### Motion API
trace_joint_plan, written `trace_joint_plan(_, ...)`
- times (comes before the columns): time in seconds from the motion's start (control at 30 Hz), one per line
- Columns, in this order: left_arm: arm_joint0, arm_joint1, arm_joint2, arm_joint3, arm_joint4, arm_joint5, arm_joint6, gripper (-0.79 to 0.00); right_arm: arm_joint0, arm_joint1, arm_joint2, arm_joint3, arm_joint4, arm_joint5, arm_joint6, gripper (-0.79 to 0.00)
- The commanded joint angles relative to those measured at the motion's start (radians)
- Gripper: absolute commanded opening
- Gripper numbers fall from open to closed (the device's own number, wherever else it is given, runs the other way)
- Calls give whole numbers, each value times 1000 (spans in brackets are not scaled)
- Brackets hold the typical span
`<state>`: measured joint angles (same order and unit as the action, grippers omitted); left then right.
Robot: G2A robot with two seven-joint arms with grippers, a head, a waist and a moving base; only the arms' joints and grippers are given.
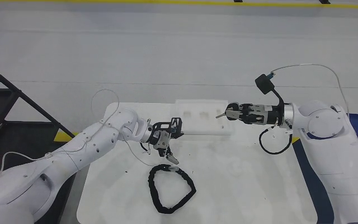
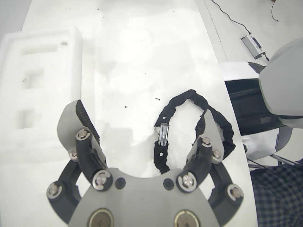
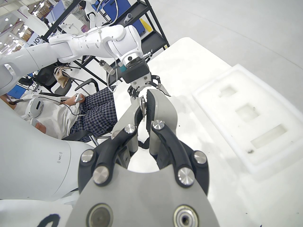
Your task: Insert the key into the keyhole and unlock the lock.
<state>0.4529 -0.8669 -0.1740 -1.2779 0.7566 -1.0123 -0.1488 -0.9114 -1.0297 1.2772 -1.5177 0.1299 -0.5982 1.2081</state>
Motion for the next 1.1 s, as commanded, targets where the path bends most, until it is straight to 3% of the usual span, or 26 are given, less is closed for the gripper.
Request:
trace_joint_plan(0.0, 7, 1, 4, 14, 45, 0, 38, 0, 0, 0, 0, 0, 0, 0, 0, -785)
trace_joint_plan(0.73, 15, 0, 4, 23, 85, 0, 60, 0, 0, 0, 0, 0, 0, 0, 0, -785)
trace_joint_plan(0.8, 34, 3, -5, 15, 107, 40, 73, 0, 0, 0, 0, 0, 0, 0, 0, -785)
trace_joint_plan(1.07, 137, 39, -28, 32, 279, 28, 179, 0, 0, 0, 0, 0, 0, 0, 0, -785)
